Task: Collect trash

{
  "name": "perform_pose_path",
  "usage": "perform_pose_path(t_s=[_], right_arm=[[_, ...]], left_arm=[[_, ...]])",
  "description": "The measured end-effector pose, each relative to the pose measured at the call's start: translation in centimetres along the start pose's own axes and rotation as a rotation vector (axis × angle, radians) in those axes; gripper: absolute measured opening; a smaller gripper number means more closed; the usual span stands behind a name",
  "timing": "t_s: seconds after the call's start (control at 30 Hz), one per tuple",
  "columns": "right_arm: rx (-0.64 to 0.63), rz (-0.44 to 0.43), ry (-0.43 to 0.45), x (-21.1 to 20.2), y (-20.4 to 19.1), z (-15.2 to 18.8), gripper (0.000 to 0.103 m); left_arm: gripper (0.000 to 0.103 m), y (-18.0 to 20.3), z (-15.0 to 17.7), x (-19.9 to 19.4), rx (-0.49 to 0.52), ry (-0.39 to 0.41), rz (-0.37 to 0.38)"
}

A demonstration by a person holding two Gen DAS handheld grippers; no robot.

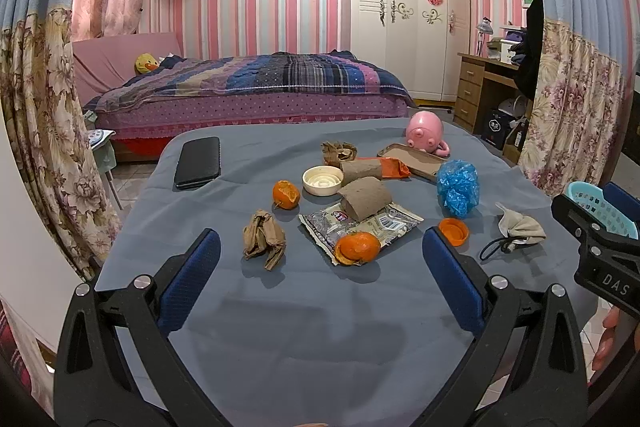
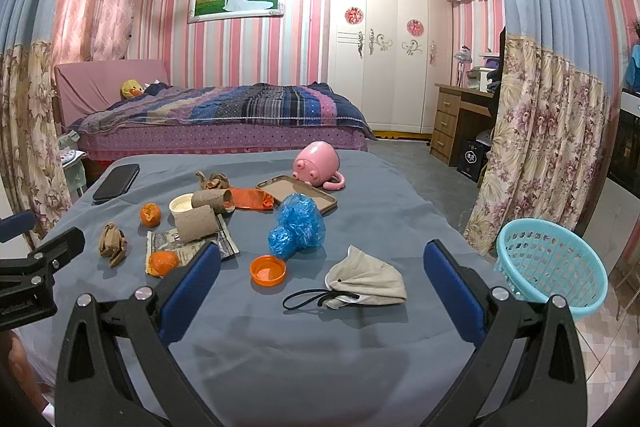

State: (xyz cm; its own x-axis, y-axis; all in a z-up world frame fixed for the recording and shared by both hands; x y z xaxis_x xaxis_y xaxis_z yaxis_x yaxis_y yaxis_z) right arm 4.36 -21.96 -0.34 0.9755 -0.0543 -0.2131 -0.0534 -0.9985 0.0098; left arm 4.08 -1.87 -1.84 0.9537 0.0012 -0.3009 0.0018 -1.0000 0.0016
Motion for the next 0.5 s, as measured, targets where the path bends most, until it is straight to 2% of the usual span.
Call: perform_pose_path(t_s=[0.5], right_arm=[[0.001,0.000,-0.001,0.01,-0.03,0.04,0.099]], left_arm=[[0.098,0.09,-0.02,0.04,0.001,0.001,0.000]])
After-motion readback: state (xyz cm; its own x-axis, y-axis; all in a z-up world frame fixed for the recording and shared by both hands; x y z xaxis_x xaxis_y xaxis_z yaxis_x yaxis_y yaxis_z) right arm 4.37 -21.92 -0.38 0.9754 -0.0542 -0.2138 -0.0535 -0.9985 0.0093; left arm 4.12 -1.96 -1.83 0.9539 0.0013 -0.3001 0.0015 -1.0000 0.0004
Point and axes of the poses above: each gripper's, at about its wrist camera, not at the fingertips, and x roughly the way its jaws point, y to its right, z to its underside, the point moved 5 cm from there along x, roughly the way its jaws point, and after that the axes turned 10 degrees about y, right-handed, at the moved point
